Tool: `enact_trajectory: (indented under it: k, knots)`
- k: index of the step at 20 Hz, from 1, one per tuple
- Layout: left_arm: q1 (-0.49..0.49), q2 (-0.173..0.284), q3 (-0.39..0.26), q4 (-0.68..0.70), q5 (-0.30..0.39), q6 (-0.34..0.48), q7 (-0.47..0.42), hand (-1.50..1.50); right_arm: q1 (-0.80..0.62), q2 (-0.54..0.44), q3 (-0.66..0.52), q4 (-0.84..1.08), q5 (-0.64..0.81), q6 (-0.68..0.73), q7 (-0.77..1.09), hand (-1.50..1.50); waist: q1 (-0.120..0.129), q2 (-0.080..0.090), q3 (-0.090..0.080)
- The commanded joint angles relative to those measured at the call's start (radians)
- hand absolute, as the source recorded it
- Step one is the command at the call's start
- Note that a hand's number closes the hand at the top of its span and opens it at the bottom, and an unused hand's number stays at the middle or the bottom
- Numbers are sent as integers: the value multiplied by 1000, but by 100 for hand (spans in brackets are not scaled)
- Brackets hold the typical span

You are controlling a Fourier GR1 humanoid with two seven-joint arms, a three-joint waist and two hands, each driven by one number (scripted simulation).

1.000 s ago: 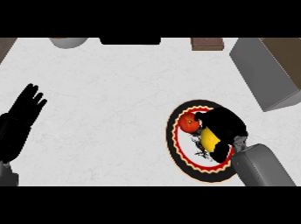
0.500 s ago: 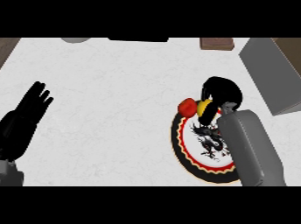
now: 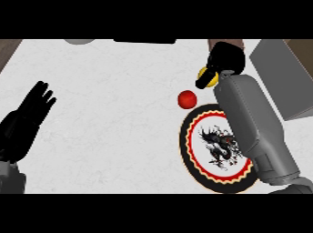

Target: Pick the lemon from the plate and place it in the cardboard box

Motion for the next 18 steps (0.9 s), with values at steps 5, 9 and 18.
enact_trajectory:
  k: [5,9,18]
  knots:
    - [18,17,31,3,9,0,8,0,-241,9,19,-13,67,-95,120,150,-30,-16,-1]
    - [28,8,32,19,6,-6,-22,0,-291,-43,9,3,117,-170,186,150,-33,-12,-2]
    - [72,-3,19,-100,26,5,63,0,-244,-111,10,-58,175,-226,303,150,-43,-19,0]
